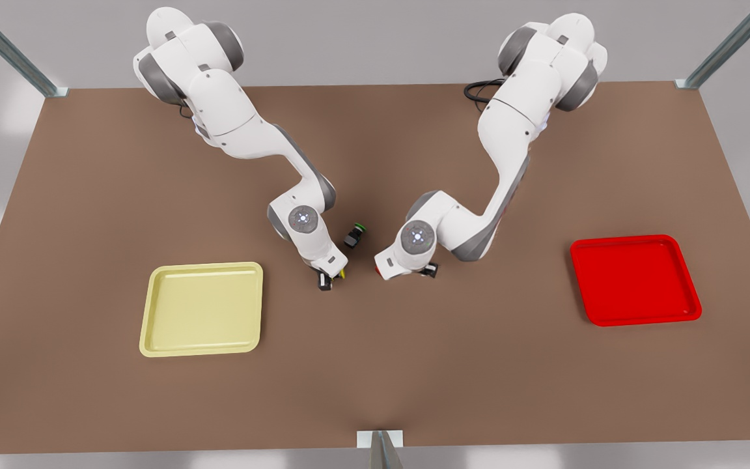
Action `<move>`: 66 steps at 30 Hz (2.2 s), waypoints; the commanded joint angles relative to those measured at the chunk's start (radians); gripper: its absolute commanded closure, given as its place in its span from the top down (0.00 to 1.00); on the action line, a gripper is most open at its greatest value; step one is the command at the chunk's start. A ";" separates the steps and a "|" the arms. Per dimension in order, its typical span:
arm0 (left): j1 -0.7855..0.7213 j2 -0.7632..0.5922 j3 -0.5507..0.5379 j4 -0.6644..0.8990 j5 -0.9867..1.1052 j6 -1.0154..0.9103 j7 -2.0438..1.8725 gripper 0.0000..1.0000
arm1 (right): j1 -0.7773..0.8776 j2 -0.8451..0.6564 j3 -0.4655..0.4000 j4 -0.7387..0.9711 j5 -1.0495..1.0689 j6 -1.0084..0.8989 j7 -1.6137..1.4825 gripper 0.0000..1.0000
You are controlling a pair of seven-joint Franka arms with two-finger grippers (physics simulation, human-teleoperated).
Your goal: Place the switches on the corresponding trays according to their colors
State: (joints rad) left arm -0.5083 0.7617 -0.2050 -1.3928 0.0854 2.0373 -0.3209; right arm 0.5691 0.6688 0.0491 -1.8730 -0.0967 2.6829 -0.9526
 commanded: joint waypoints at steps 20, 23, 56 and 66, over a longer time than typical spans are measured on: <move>-0.167 -0.070 0.108 -0.186 0.005 0.228 -0.037 0.99 | -0.015 -0.026 0.014 -0.008 0.003 -0.012 0.000 0.53; -0.171 -0.056 0.108 -0.196 0.004 0.256 -0.040 0.99 | -0.034 -0.049 0.015 -0.021 0.005 -0.015 -0.005 0.53; -0.180 -0.019 0.113 -0.222 0.039 0.333 -0.033 0.99 | -0.295 -0.232 -0.193 0.233 0.117 -0.676 -0.229 1.00; -0.184 -0.015 0.111 -0.232 0.092 0.340 0.016 0.98 | -0.250 -0.284 -0.233 0.696 0.161 -1.339 0.896 1.00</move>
State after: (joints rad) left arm -0.6918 0.7473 -0.0936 -1.6245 0.1710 2.3776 -0.3053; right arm 0.3198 0.3851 -0.1828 -1.1718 0.0648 1.3452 -0.0570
